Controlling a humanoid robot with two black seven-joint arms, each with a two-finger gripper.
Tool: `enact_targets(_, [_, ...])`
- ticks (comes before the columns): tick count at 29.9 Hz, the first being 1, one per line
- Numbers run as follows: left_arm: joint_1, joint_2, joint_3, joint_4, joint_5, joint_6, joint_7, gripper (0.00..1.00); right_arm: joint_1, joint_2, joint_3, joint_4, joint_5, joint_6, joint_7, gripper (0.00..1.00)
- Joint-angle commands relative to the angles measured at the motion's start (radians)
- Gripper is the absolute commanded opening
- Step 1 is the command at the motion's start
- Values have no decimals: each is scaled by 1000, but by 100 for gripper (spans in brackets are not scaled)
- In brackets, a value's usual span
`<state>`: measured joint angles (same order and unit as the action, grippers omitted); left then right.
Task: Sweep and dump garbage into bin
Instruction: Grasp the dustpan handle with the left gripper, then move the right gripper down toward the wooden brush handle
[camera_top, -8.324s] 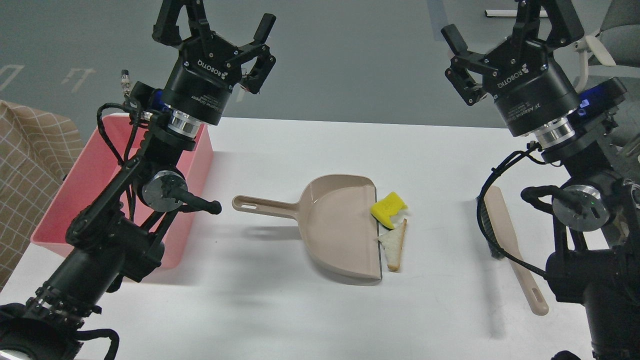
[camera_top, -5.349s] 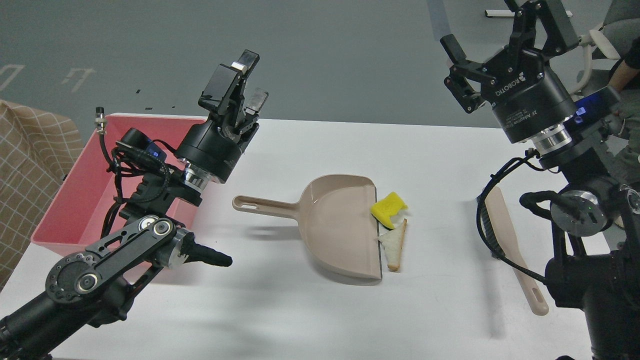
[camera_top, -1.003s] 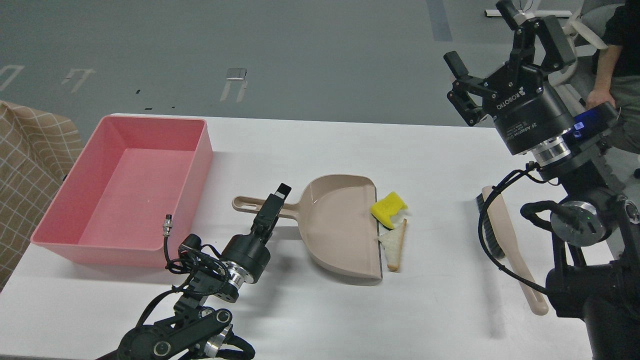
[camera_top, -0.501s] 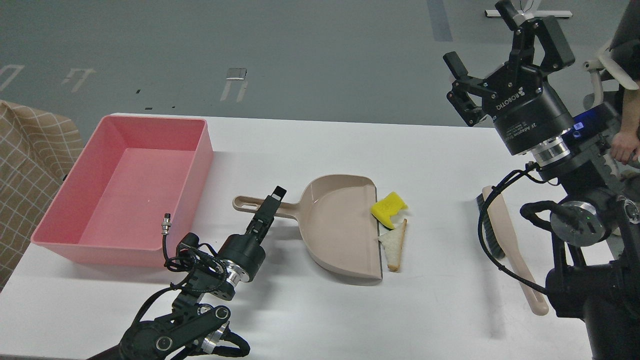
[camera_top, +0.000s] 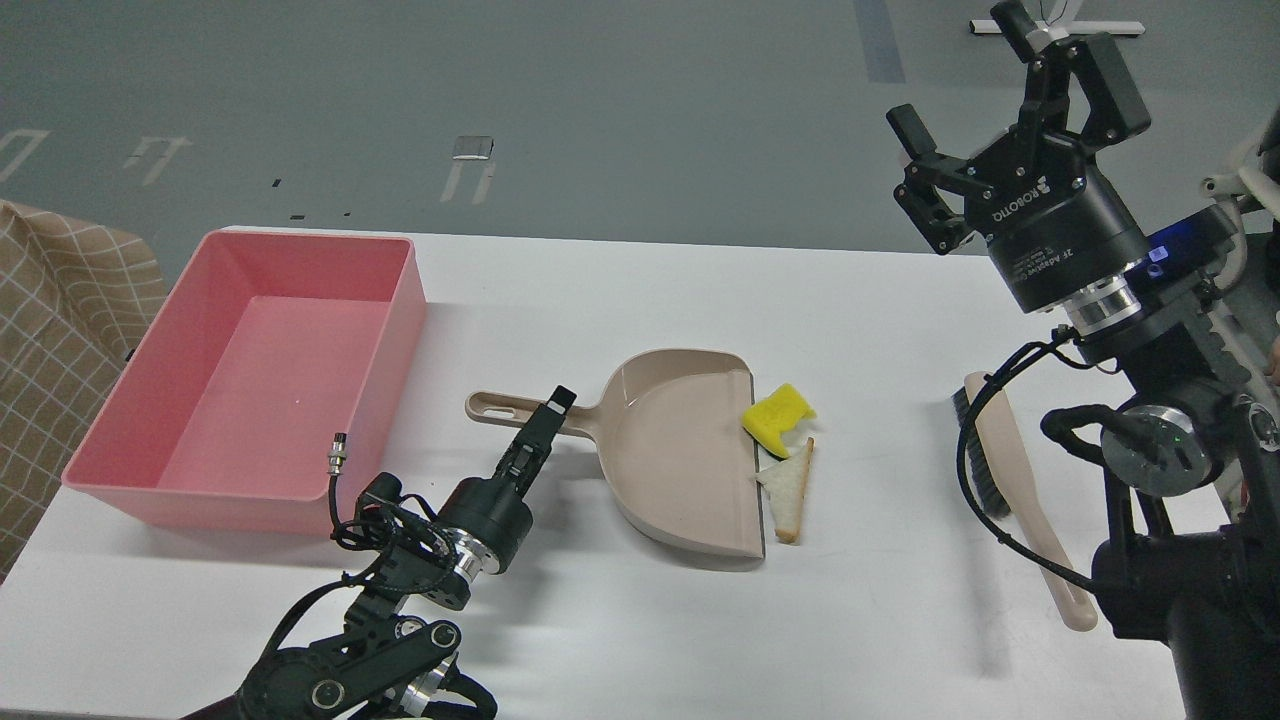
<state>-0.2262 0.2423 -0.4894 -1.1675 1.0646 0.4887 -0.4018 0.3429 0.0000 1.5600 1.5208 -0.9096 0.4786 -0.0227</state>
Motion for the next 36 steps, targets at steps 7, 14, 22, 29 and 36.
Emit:
enact_targets(7, [-4, -3, 0, 0, 0, 0, 1, 34, -15, 0, 2, 12, 0, 0, 0, 100])
enact_targets(14, [-4, -2, 0, 0, 0, 0, 1, 30, -28, 0, 2, 16, 0, 0, 0, 100])
enact_targets(22, [-5, -1, 0, -1, 0, 0, 1, 17, -31, -26, 5, 22, 0, -14, -2, 100])
enact_targets(29, [-7, -2, -1, -1, 2, 0, 0, 18, -31, -32, 139, 73, -2, -48, 1, 100])
enact_targets(36, [-9, -5, -1, -1, 2, 0, 0, 18, -28, -132, 175, 128, -12, 10, 1, 100])
